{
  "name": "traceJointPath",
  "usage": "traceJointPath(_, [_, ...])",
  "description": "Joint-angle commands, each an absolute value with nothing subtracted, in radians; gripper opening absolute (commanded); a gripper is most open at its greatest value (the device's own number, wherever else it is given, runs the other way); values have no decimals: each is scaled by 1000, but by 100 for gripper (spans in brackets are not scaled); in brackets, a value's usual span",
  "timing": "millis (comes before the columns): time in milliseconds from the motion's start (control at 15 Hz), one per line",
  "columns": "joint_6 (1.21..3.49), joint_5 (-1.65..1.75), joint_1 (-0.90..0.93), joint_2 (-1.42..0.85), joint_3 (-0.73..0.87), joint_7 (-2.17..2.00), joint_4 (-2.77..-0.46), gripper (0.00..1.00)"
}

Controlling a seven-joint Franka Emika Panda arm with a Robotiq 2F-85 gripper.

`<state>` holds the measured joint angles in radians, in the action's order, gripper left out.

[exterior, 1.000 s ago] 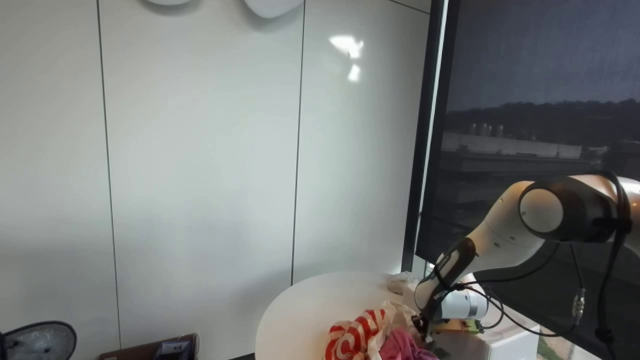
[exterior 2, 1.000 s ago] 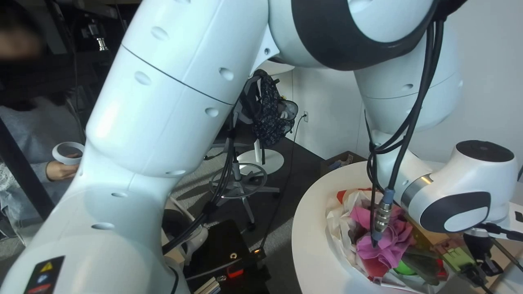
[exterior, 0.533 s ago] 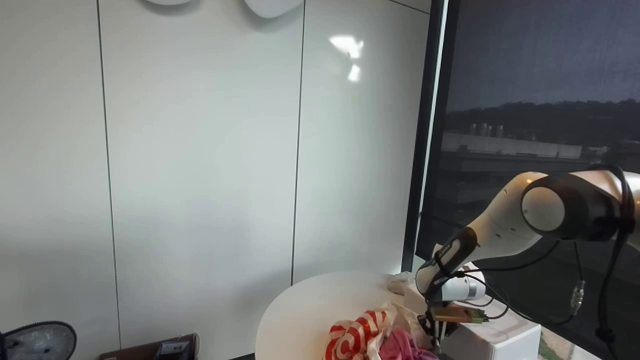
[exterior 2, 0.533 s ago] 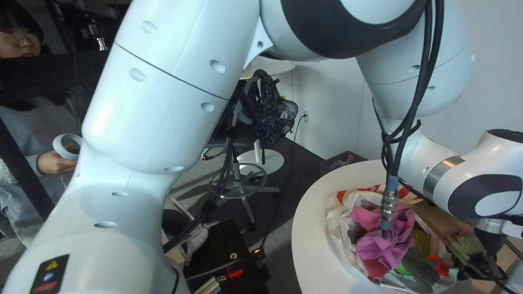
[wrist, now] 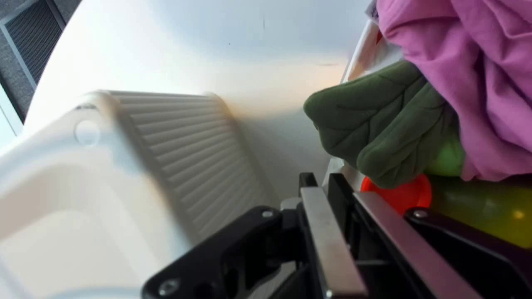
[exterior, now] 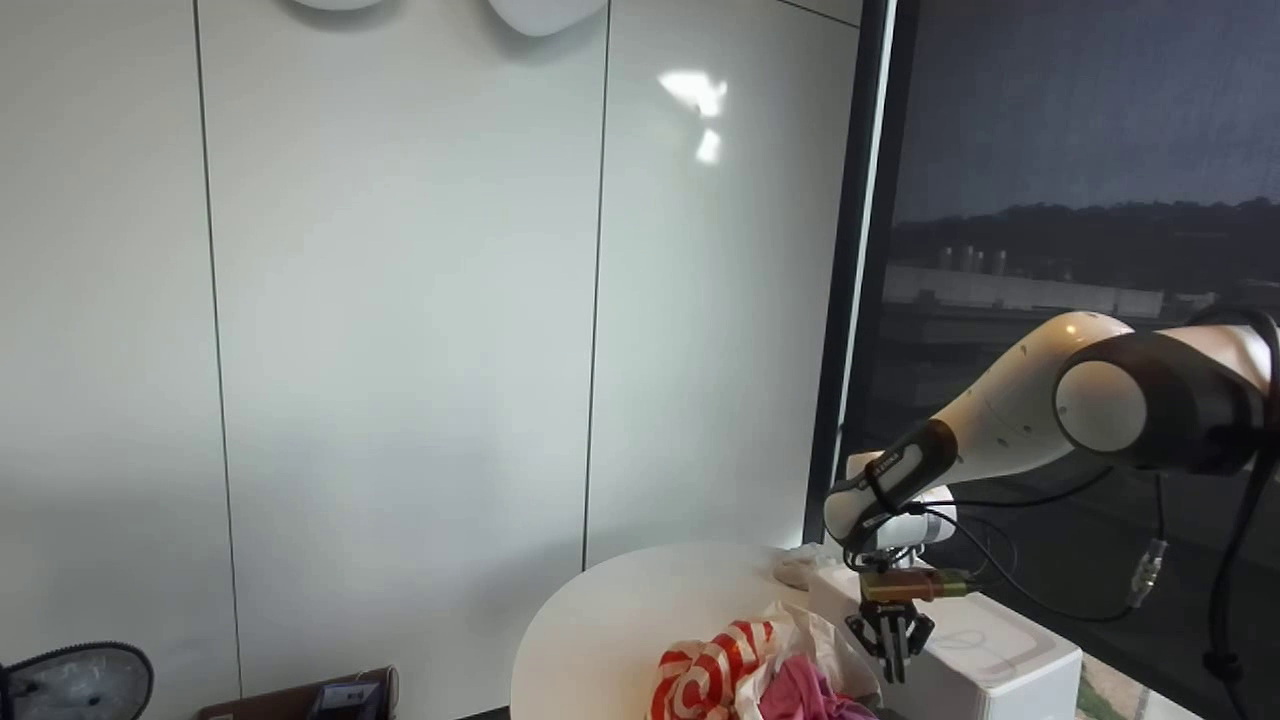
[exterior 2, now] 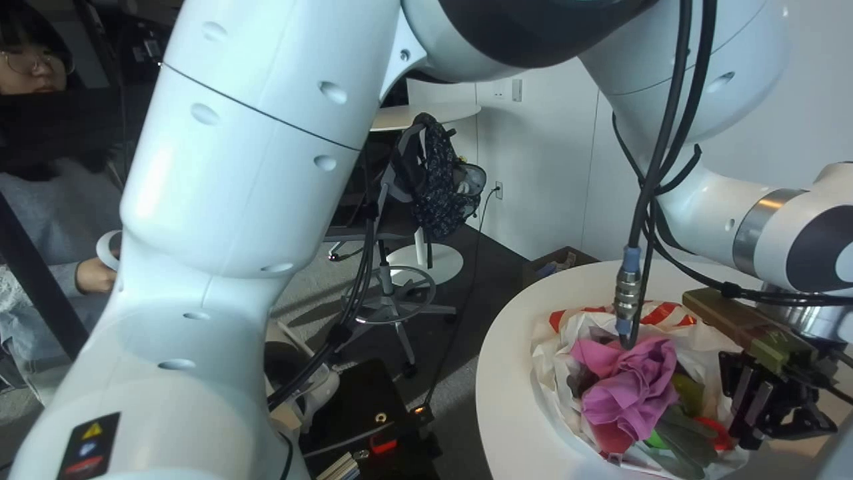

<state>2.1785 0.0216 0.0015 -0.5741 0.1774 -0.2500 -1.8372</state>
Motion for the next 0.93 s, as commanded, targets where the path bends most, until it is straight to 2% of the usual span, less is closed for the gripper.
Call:
traceJointPath(0, [2097, 5, -26, -596, 139, -241, -1787, 47])
traceJointPath(467, [2420, 13, -30, -686, 126, -241, -1796, 99])
traceJointPath(733, [2560, 12, -25, -738, 134, -242, -1791, 100])
traceJointPath(800, [2574, 4, -31, -747, 129, -235, -1792, 75])
traceJointPath(867, [2581, -2, -36, -752, 125, -229, -1793, 74])
